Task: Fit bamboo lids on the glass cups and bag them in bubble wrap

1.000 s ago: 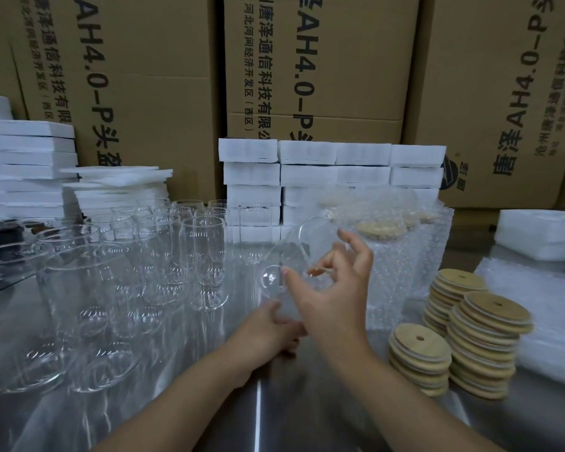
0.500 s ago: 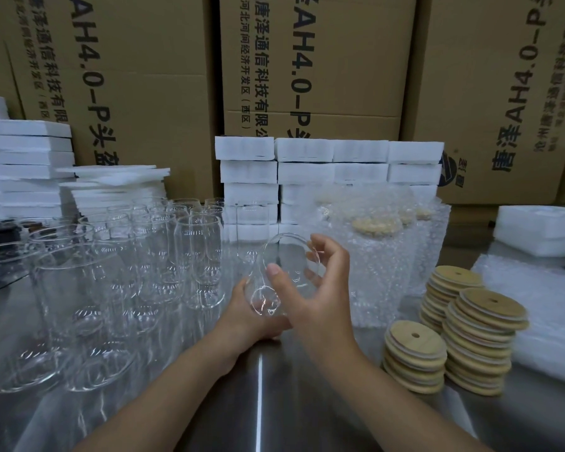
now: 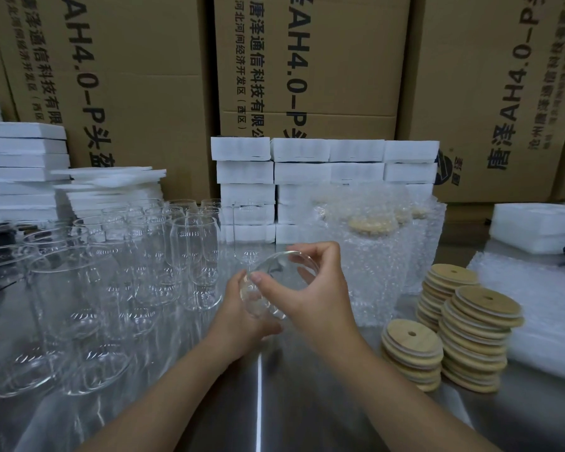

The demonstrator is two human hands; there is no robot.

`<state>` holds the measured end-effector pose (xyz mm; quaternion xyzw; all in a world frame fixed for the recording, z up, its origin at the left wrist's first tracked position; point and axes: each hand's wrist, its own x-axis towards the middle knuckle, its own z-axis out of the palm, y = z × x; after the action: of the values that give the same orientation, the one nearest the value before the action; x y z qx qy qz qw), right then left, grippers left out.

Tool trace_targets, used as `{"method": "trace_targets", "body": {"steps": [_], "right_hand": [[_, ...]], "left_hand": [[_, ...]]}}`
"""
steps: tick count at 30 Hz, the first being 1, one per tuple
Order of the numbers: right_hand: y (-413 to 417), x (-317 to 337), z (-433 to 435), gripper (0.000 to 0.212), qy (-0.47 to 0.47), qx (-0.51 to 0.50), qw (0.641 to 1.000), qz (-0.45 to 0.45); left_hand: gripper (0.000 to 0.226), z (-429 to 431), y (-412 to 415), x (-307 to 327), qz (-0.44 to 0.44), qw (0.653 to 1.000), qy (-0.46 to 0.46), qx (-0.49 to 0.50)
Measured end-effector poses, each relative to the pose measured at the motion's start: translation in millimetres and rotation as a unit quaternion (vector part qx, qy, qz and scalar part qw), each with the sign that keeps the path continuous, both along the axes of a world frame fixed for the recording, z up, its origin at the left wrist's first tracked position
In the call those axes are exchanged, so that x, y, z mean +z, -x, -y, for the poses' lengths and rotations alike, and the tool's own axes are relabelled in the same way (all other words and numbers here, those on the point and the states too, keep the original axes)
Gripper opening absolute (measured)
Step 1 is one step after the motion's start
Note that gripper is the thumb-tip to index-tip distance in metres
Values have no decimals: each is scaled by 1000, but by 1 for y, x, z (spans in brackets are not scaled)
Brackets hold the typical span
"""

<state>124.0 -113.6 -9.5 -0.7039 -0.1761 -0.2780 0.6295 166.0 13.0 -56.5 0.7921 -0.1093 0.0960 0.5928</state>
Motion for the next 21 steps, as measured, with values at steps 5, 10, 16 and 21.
{"method": "trace_targets", "body": {"steps": [5, 10, 16, 21], "right_hand": [[0, 0, -2, 62, -61, -5, 998, -11], [-5, 3, 2, 47, -129, 9, 992, 2], [-14, 1, 6, 9, -200, -14, 980, -9], [-14, 5, 8, 8, -239, 30, 970, -40]], "left_hand": [[98, 1, -2, -1, 29, 999, 6, 21], [121, 6, 0, 0, 38, 999, 36, 11], [128, 7, 3, -1, 12, 999, 34, 13], [136, 4, 4, -3, 2, 996, 80, -39]]}}
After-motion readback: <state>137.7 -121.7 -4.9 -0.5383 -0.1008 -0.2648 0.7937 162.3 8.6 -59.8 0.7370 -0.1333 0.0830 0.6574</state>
